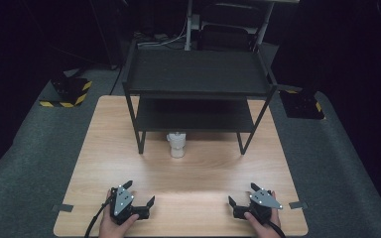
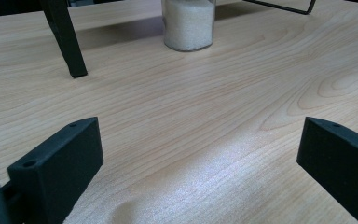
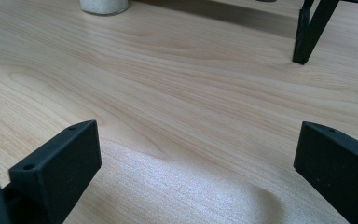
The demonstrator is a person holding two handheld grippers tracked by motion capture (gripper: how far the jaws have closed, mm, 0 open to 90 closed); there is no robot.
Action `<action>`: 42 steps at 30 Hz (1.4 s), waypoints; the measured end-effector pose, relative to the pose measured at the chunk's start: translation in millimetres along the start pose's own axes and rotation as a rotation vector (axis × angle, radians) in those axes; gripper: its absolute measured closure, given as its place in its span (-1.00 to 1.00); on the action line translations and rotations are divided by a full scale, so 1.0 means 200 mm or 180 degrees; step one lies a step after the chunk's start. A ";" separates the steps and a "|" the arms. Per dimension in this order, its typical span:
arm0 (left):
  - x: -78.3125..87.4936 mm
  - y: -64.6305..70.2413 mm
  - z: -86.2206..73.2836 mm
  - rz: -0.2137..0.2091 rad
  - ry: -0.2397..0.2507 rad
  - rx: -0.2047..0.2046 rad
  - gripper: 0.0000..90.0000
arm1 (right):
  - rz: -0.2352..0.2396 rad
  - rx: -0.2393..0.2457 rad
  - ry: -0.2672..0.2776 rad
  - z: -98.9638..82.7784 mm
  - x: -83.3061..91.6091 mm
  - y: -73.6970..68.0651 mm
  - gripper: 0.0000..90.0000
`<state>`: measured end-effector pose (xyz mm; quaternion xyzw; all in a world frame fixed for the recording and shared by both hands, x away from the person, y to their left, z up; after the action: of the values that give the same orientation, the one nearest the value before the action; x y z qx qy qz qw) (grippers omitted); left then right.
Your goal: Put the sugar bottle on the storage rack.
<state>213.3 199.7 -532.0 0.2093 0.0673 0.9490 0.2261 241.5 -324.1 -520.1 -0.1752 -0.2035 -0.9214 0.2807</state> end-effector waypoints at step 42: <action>0.02 0.11 0.13 0.0125 0.0154 0.0172 -0.99 | 0.0060 -0.0047 0.0069 -0.02 0.00 0.02 -0.99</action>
<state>213.3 182.8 -502.4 0.1937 0.0943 0.9558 0.2001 242.1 -328.4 -521.4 -0.1692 -0.1920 -0.9221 0.2902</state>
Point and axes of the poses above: each handheld gripper's, and its own axes: x roughly backward along the jaws, z roughly out of its top, y roughly to its right, the point moved 5 cm from there along -x, roughly forward along the jaws, and after that the axes turned 14 degrees about x, right-handed, at the moved point
